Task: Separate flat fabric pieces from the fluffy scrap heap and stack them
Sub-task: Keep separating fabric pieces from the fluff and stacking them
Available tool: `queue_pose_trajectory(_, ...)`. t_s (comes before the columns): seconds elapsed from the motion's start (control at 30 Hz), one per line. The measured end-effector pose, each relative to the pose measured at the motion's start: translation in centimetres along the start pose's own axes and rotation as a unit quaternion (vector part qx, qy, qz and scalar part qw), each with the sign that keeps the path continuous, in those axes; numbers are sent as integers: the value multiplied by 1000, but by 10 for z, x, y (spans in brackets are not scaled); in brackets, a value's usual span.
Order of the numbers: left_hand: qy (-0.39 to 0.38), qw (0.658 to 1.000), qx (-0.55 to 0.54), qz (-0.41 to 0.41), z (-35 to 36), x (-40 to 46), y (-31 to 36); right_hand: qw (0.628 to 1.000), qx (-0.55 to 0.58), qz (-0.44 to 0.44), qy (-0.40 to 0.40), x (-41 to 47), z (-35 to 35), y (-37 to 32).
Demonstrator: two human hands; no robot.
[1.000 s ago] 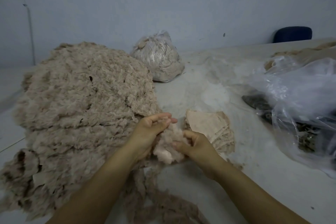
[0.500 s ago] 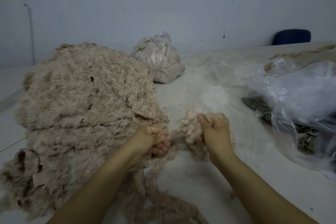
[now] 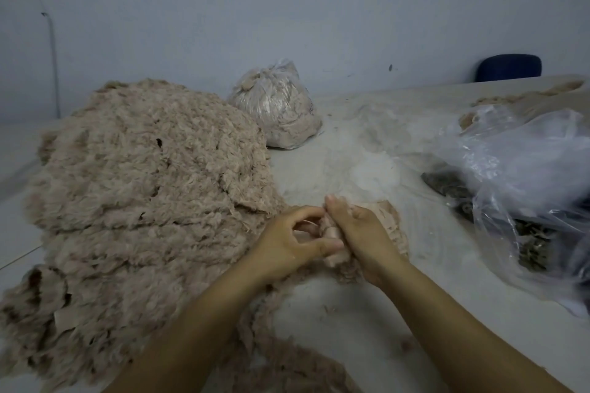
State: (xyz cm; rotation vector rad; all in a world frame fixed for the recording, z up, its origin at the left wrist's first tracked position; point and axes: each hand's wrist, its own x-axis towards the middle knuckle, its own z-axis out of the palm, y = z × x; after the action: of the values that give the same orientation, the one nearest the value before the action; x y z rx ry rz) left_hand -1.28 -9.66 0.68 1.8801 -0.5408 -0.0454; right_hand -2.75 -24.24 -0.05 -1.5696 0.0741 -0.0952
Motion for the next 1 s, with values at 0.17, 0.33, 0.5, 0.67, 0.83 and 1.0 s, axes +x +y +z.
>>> queue_pose_trajectory(0.17, 51, 951, -281, -119, 4, 5, 0, 994, 108, 6, -27, -3, -4, -2)
queue_pose_trajectory(0.33, 77, 893, -394, -204, 1, 12, -3, 999, 25, 3, 45, 2, -11, 5)
queue_pose_trajectory(0.5, 128, 879, -396, -232, 15, 18, 2, 995, 33, -39, 82, 2, -3, 6)
queue_pose_trajectory(0.67, 93, 894, -388, -203, 27, 15, 9, 994, 53, -54, 82, 1, -2, 9)
queue_pose_trajectory(0.83, 201, 933, -273, -123, 27, 17, 3, 990, 33, -82, 111, 1, -10, 11)
queue_pose_trajectory(1.0, 198, 945, -227, -125, 29, 22, 1, 983, -4, -77, 168, 10, -23, 9)
